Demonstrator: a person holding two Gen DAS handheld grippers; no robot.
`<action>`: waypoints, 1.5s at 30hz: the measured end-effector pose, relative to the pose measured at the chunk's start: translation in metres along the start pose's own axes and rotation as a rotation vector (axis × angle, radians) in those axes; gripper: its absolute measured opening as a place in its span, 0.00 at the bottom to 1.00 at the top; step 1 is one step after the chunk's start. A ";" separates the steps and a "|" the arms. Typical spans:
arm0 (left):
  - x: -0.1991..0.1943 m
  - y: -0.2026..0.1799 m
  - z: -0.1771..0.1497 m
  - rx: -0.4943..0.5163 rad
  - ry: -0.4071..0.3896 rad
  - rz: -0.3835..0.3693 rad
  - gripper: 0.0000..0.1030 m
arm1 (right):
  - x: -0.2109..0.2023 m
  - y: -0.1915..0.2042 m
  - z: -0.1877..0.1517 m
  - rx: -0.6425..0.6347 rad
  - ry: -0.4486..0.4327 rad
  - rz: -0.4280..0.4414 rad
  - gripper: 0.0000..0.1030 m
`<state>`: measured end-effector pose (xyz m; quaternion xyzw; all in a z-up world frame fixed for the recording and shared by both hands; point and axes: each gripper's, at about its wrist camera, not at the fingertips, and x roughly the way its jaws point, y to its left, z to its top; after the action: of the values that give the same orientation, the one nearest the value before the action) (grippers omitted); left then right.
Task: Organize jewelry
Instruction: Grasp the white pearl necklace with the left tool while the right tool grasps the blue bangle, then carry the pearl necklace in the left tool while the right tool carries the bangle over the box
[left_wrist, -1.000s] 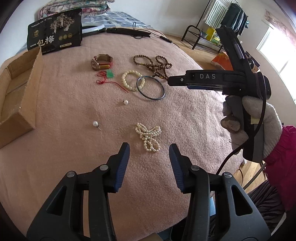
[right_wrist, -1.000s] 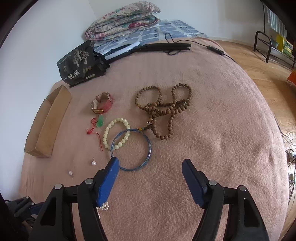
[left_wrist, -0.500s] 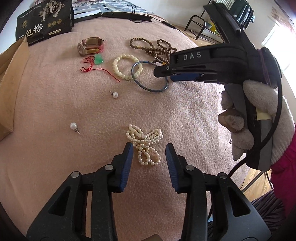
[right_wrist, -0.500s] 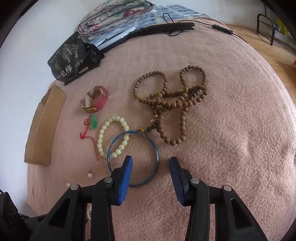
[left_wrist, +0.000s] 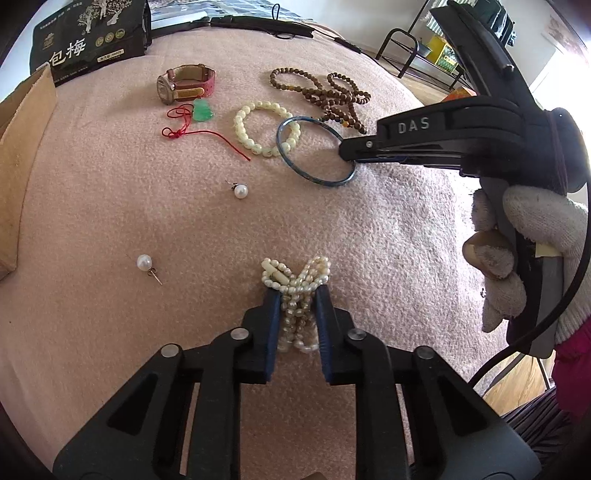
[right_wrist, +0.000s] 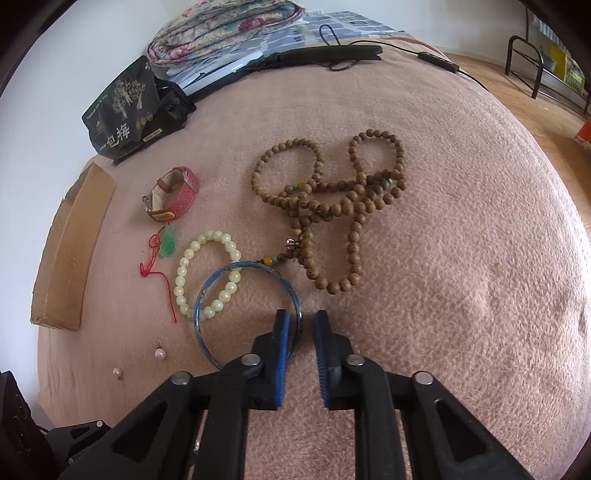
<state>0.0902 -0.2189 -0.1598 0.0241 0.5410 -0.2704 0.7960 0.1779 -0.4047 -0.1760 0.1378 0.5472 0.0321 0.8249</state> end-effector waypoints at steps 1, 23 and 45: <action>0.001 0.001 0.000 -0.002 0.000 -0.001 0.12 | -0.001 -0.002 0.000 0.007 0.000 0.008 0.04; -0.061 0.017 0.008 -0.047 -0.143 -0.047 0.05 | -0.068 0.016 -0.013 0.008 -0.157 0.110 0.01; -0.182 0.078 0.044 -0.111 -0.420 -0.022 0.05 | -0.119 0.077 -0.009 -0.104 -0.295 0.146 0.01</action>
<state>0.1142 -0.0936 -0.0019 -0.0823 0.3778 -0.2479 0.8883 0.1298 -0.3533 -0.0529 0.1375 0.4061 0.0995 0.8979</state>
